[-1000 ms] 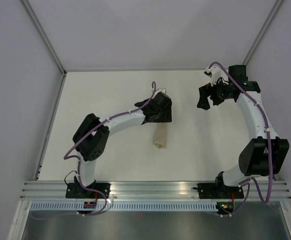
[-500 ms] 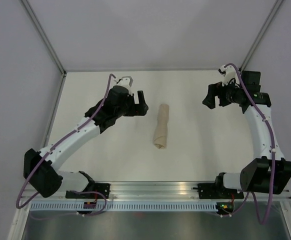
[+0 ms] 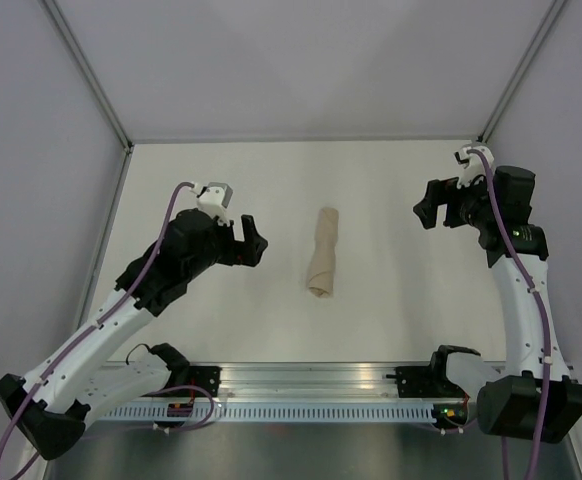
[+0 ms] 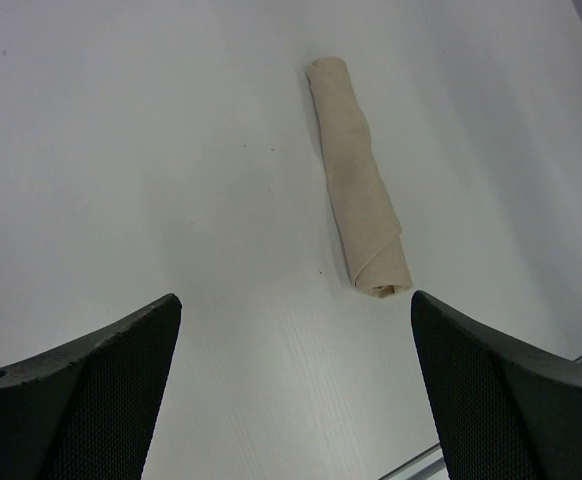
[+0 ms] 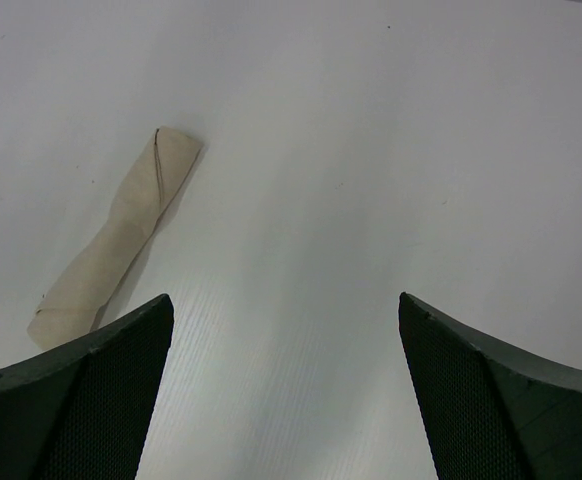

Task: Fold the napkin, place the utensils inside, and roll it up
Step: Reset both arms

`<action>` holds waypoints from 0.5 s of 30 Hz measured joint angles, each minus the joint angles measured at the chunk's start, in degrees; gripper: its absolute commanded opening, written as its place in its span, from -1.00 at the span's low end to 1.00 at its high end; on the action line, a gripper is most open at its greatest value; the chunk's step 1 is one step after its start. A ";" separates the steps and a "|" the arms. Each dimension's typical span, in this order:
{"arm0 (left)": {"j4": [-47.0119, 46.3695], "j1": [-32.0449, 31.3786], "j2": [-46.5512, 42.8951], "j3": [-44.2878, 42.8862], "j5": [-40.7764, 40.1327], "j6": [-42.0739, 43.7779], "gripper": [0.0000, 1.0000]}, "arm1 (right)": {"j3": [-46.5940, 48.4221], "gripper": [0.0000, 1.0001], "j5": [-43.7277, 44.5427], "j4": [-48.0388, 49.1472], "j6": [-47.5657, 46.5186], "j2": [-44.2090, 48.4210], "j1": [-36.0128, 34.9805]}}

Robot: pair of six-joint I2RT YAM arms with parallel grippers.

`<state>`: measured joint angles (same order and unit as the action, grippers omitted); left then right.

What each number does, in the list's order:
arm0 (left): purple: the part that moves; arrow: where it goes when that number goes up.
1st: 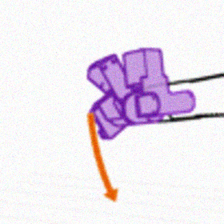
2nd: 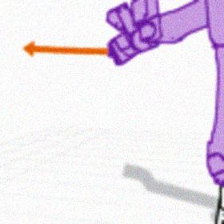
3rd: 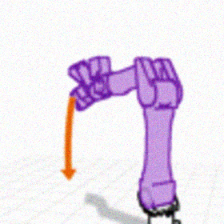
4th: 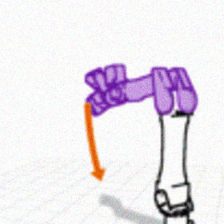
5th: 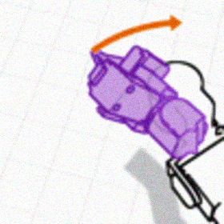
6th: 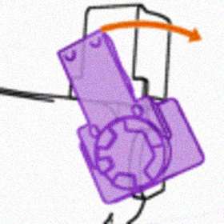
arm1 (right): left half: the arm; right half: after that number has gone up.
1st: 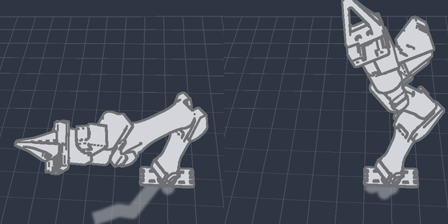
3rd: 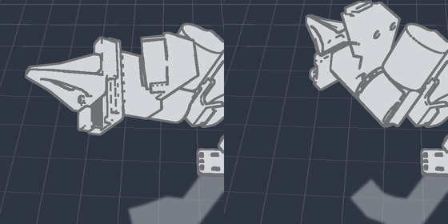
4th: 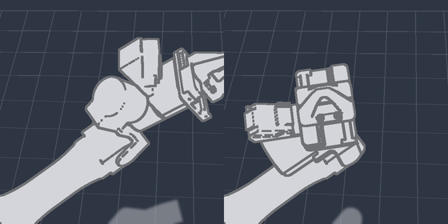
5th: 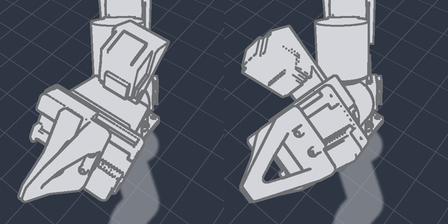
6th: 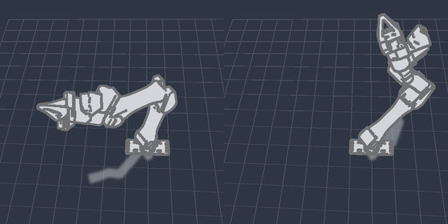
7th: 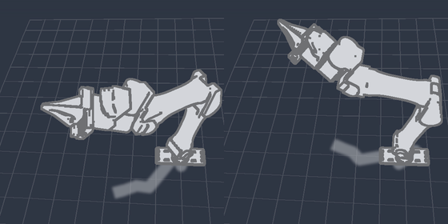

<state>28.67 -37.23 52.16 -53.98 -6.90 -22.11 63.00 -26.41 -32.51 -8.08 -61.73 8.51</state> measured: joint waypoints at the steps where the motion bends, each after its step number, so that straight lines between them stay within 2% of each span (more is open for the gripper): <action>1: 0.31 0.00 -0.66 0.04 0.00 0.44 0.99 | -0.42 0.96 0.17 0.55 0.24 0.31 0.00; 15: 2.73 0.00 -4.37 0.94 0.02 2.56 0.99 | -4.07 0.96 1.09 3.48 1.05 0.63 0.02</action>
<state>31.40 -37.23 47.79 -53.04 -6.87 -19.55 58.94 -25.32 -29.04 -7.03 -61.10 8.54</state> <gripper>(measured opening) 0.993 0.979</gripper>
